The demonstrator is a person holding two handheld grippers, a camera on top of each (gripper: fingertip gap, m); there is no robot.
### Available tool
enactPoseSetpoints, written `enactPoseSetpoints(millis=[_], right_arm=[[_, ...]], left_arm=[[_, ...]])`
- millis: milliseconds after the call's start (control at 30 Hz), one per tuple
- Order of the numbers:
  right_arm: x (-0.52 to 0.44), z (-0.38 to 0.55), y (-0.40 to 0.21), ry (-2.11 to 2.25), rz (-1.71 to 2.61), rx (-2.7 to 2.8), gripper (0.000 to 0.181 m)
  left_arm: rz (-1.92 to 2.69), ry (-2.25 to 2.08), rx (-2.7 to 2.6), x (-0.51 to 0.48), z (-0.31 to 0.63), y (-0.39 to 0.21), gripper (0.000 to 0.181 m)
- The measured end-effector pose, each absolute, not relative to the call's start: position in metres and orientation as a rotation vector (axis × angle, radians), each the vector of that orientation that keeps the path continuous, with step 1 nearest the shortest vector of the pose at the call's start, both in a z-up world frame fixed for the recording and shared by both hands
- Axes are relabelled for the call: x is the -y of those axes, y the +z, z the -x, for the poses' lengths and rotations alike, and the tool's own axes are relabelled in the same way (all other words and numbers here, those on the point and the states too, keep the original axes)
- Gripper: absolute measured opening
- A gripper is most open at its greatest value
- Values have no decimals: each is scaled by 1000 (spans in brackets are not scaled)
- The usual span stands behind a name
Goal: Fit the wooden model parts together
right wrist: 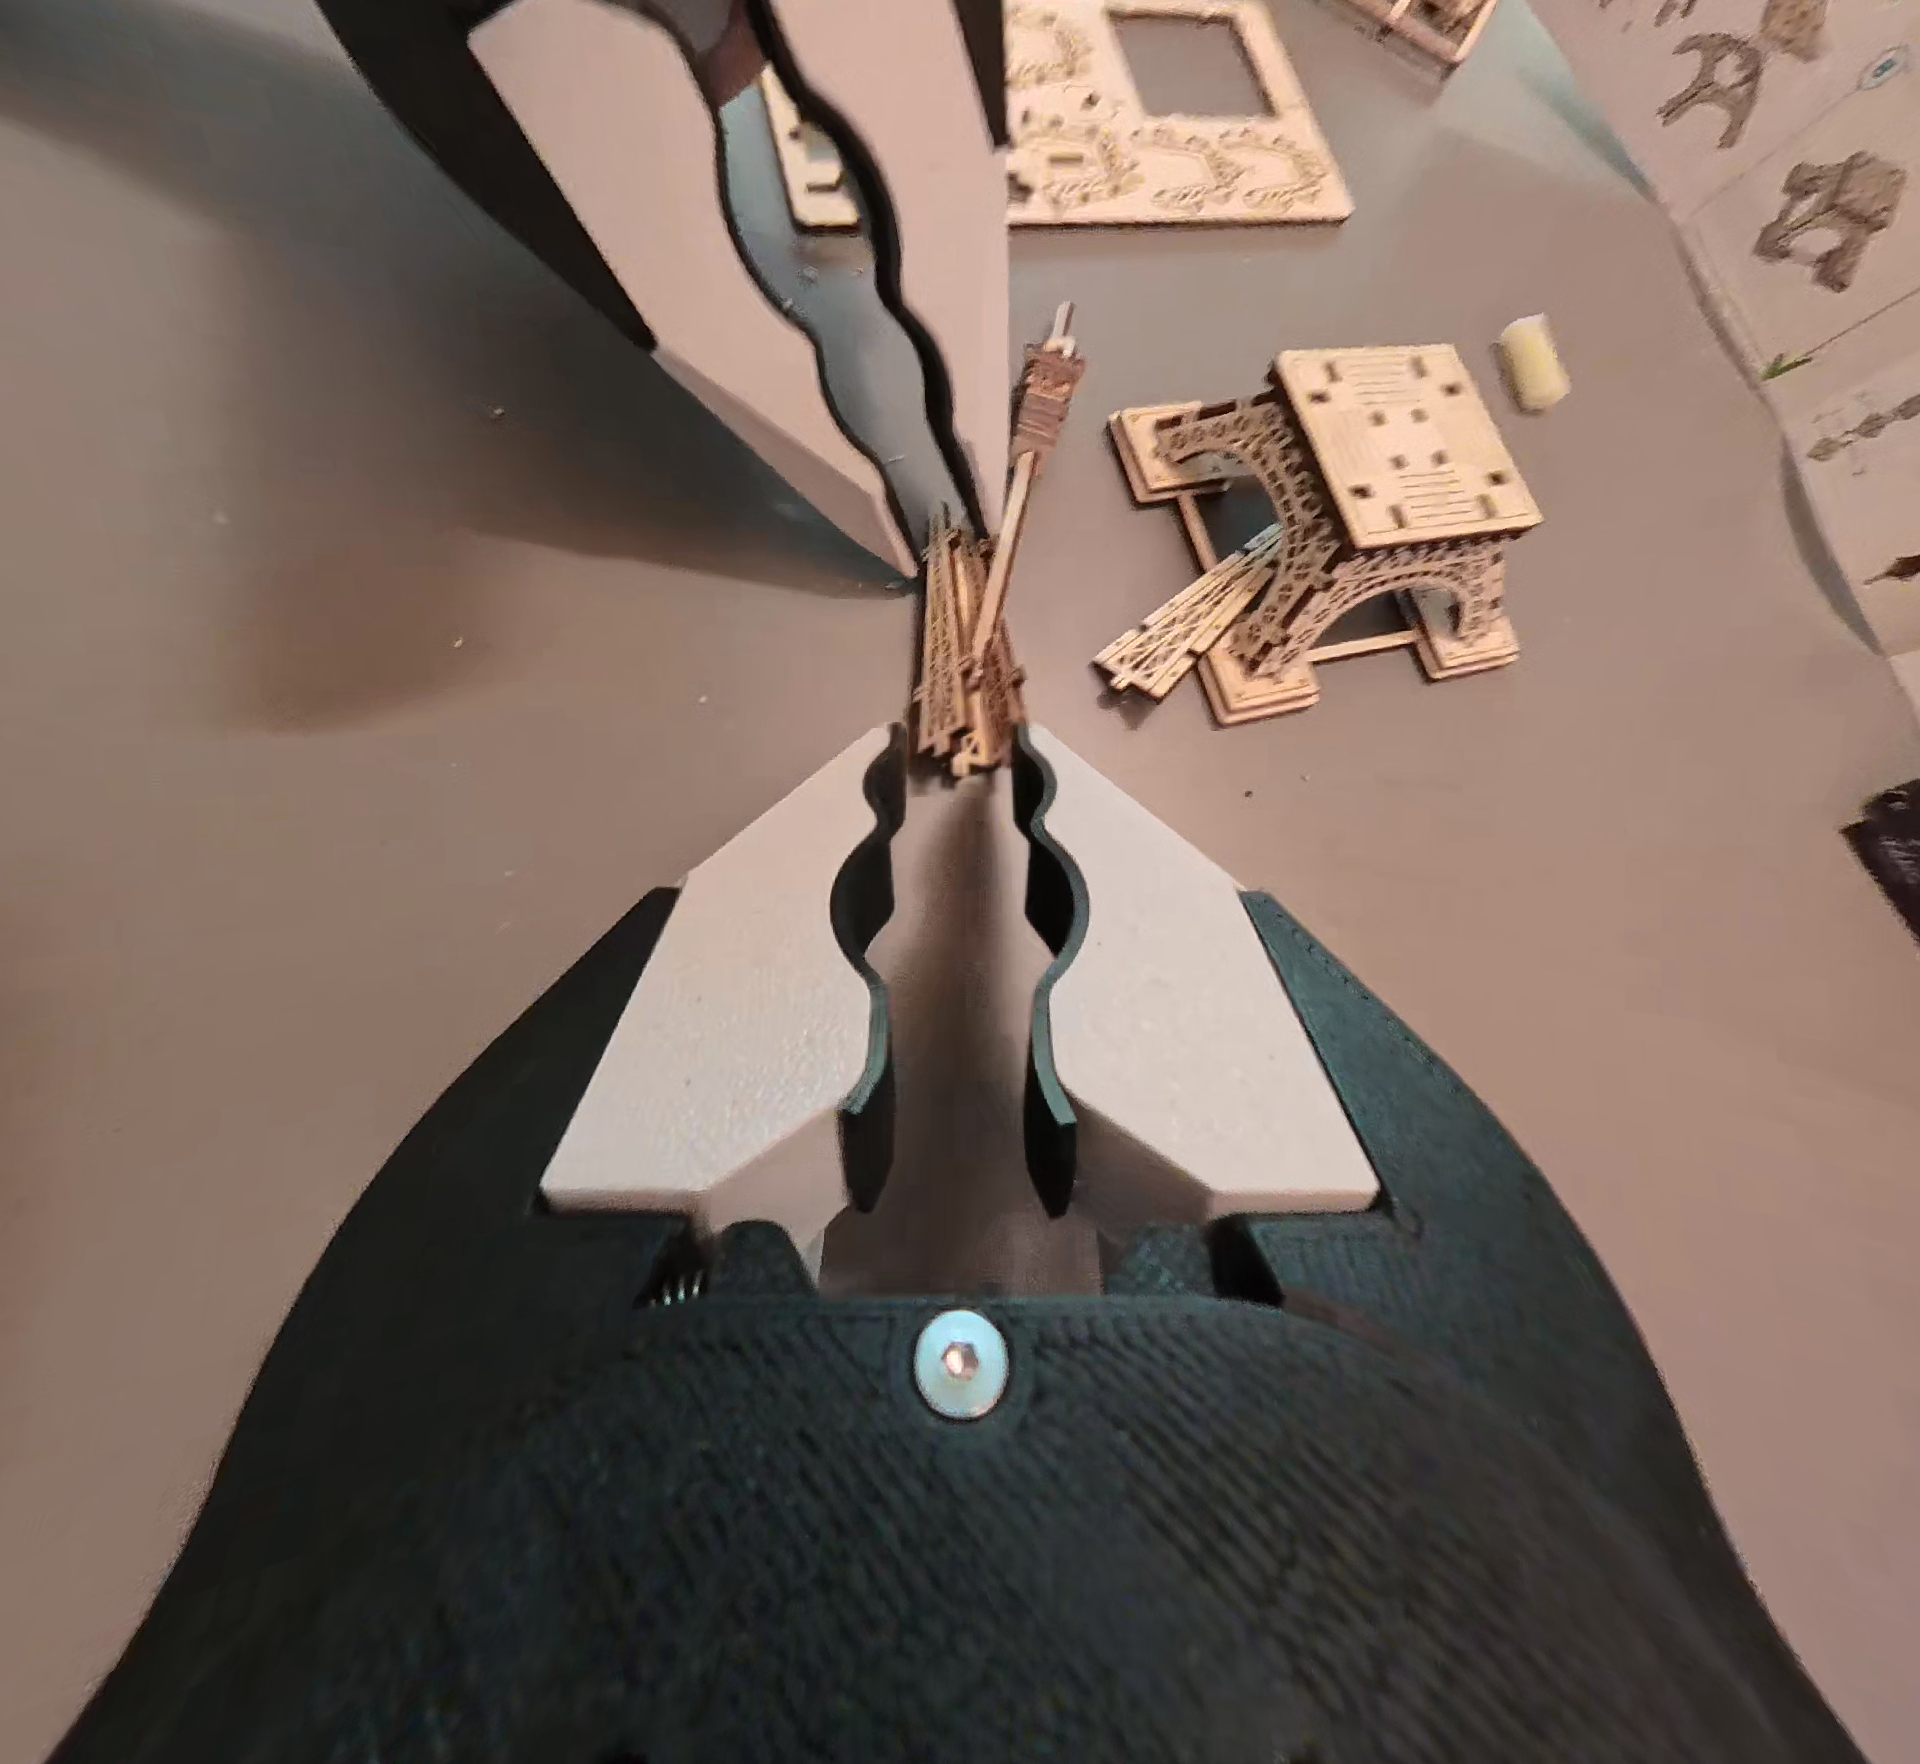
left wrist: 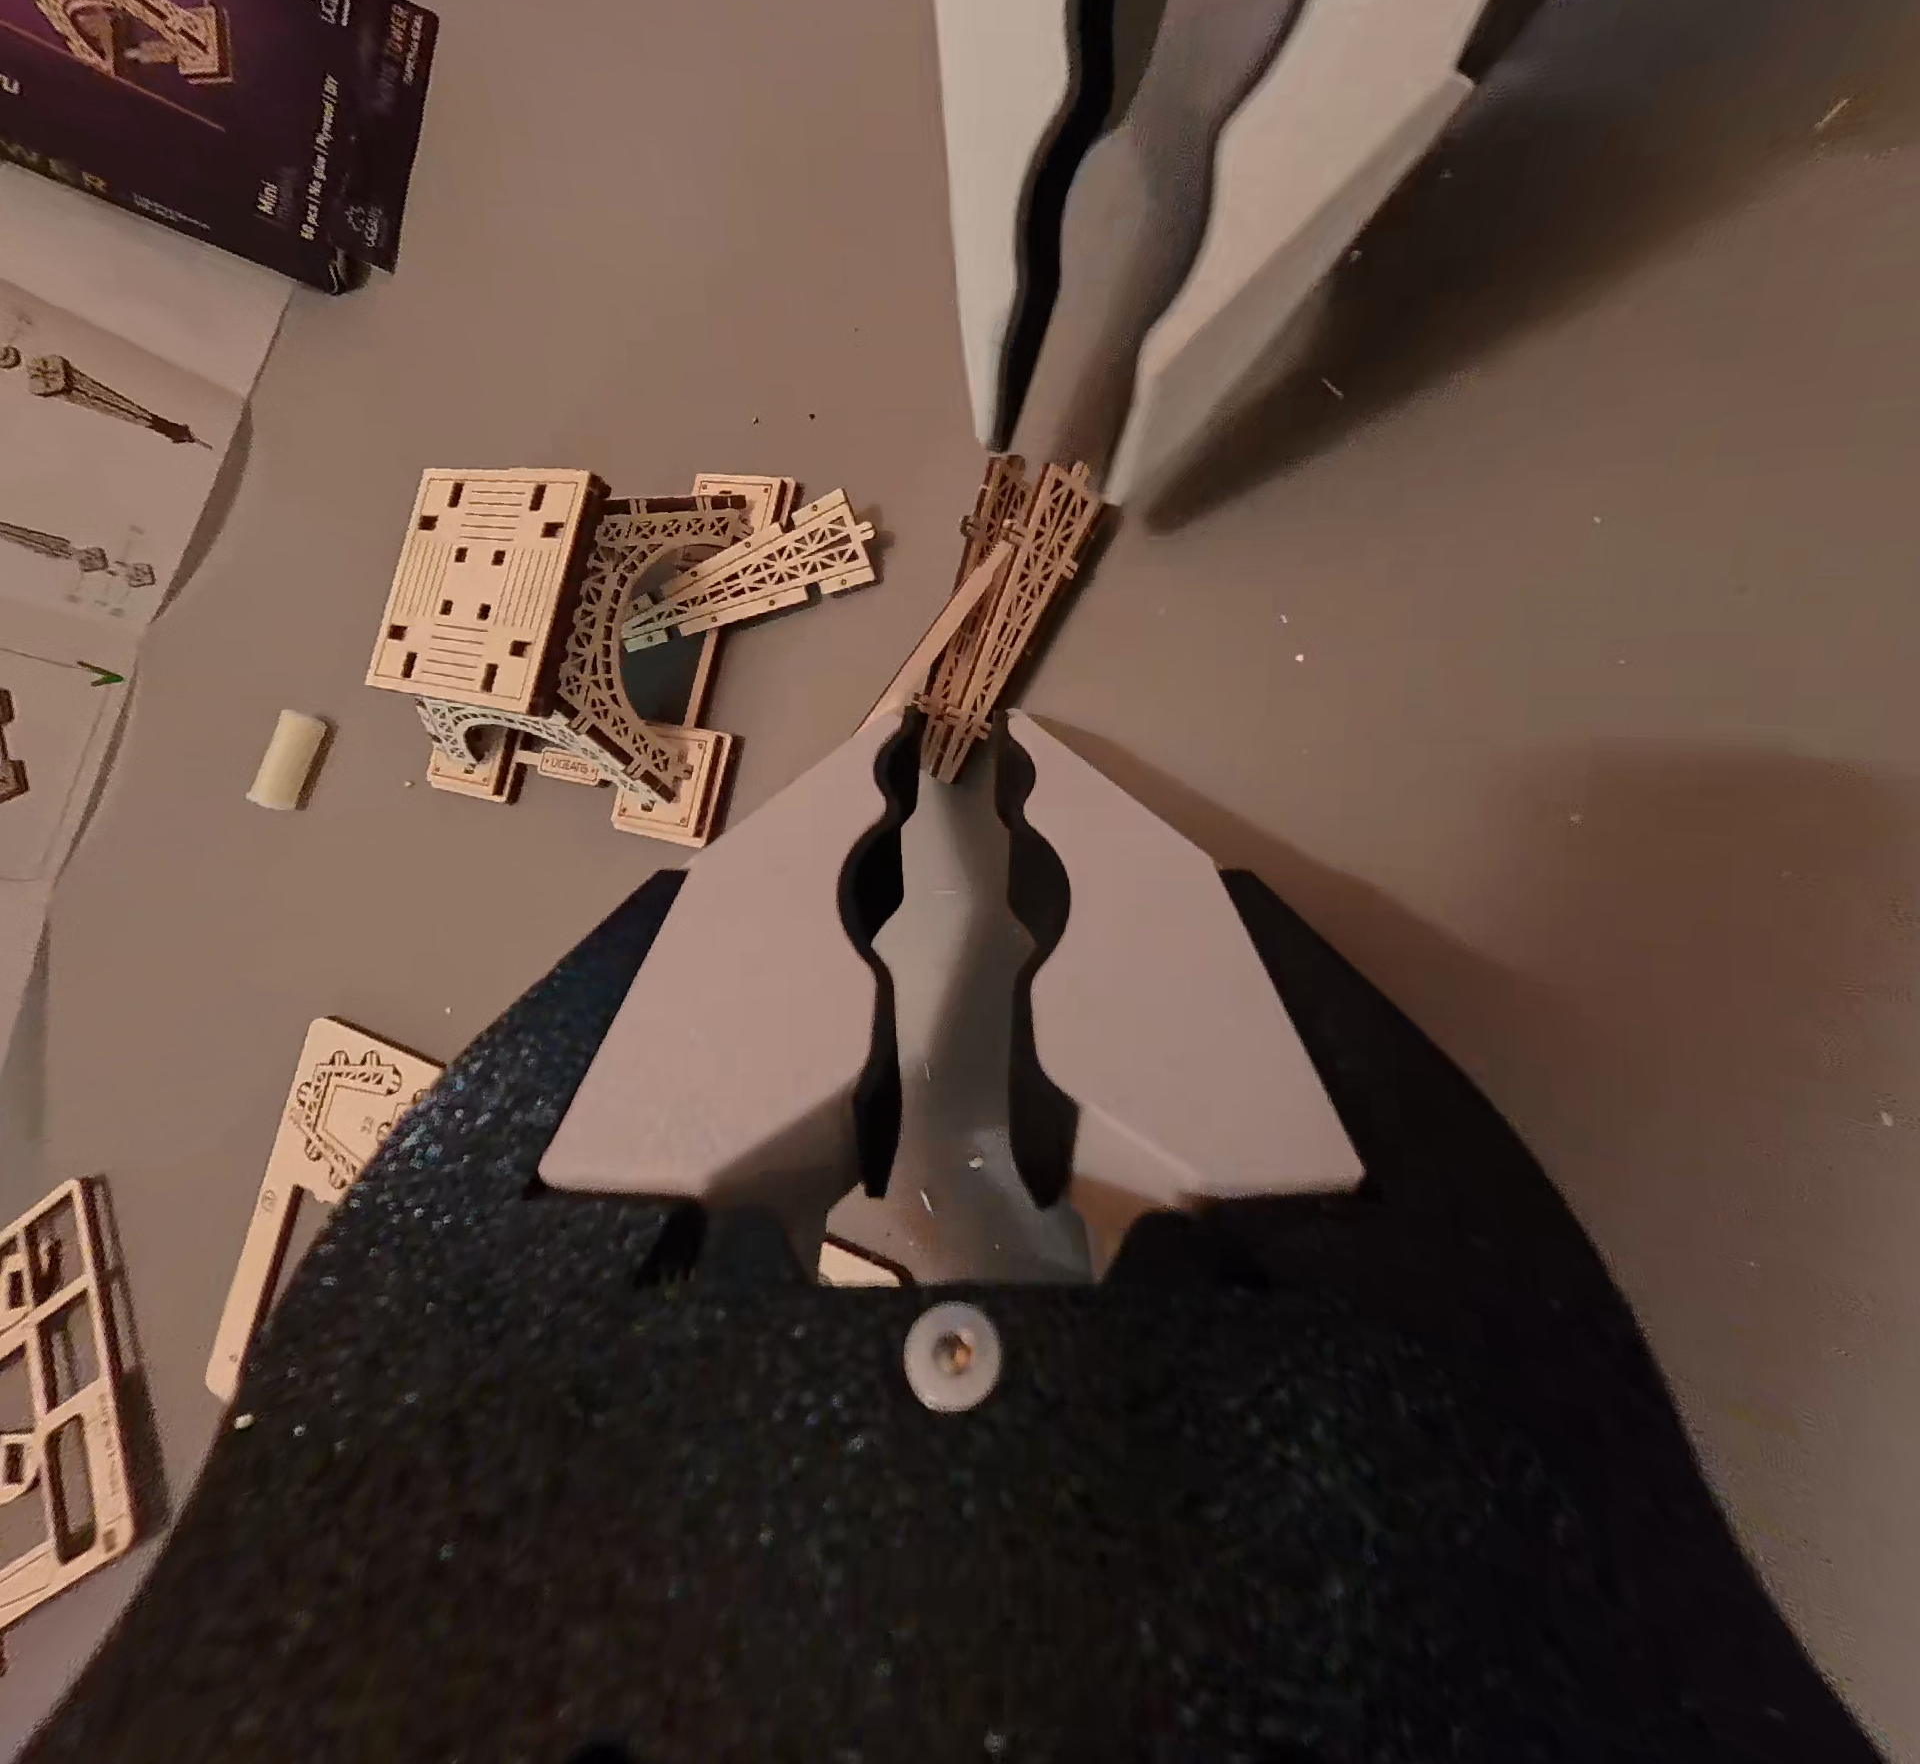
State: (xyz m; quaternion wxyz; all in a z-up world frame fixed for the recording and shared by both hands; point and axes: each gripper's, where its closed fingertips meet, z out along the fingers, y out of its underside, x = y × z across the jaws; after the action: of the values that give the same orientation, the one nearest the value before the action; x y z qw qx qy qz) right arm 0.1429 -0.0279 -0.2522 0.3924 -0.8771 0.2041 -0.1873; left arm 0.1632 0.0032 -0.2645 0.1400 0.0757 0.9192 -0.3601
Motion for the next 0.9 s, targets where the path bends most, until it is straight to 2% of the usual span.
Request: enactPoseSetpoints(millis=[67, 533, 900], right_arm=[[26, -145, -245, -535, 2200, -493, 12], [17, -132, -262, -515, 2281, -418, 1], [13, -136, -262, -493, 2263, -425, 1]], left_arm=[[-246, -1035, -2630, -3, -163, -265, 12], [-319, -1091, -2664, -7, -149, -263, 17], [-361, -1134, -2674, -11, -146, -257, 3]])
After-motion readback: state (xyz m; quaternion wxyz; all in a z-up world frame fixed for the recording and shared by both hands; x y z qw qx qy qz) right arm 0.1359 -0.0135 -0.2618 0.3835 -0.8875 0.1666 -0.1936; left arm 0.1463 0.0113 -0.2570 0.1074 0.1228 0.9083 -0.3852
